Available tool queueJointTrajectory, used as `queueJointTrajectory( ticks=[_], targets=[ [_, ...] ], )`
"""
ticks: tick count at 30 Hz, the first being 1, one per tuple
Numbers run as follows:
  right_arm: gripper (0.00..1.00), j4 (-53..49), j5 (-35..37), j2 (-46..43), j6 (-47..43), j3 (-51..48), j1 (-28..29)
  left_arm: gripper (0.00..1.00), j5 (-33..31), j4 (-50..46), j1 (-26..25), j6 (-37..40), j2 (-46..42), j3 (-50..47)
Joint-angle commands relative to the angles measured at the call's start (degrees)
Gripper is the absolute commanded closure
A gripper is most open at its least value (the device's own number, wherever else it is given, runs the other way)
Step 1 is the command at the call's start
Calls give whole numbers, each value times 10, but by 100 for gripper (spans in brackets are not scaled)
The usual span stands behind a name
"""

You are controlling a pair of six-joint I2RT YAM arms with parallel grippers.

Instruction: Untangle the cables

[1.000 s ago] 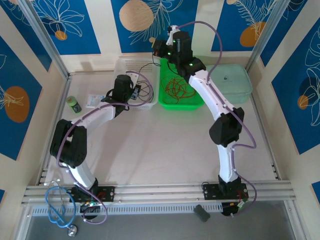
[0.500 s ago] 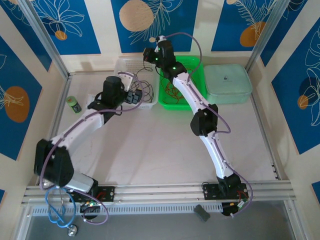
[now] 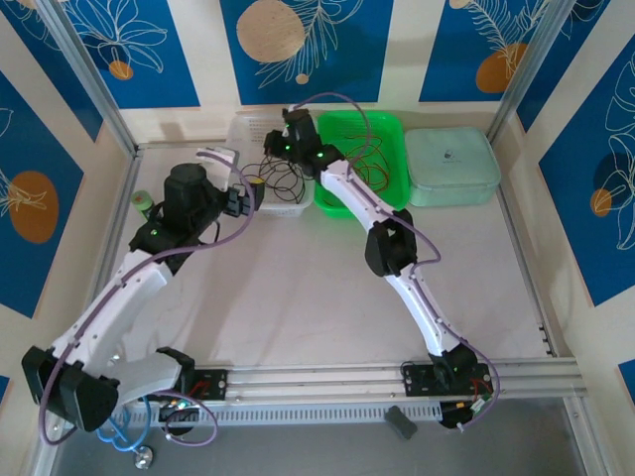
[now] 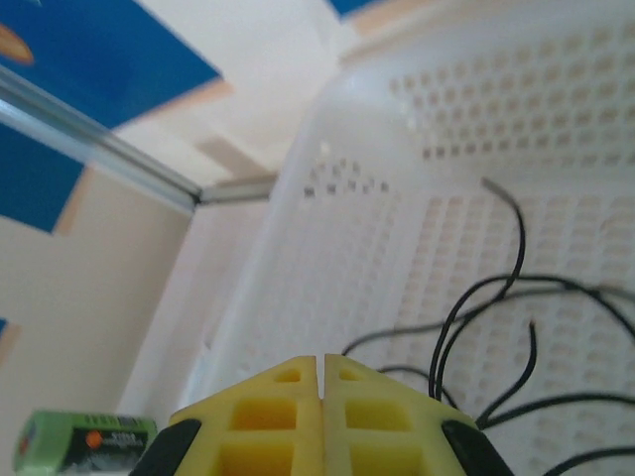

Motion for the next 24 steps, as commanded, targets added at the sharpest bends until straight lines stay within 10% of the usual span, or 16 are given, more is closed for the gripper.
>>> queueJointTrajectory(
  ticks=[1, 10, 18, 24],
  targets=[
    [84, -48, 14, 9, -21, -15, 12, 0, -18, -19, 5, -11, -34, -8],
    [40, -83, 36, -33, -72, -31, 38, 0, -53, -17, 5, -4, -80, -36],
    [33, -82, 105, -183, -130, -151, 54, 0, -160, 50, 5, 0, -144, -128],
    [33, 35, 168, -414, -166, -449, 42, 0, -176, 216, 6, 53, -192, -286]
  ],
)
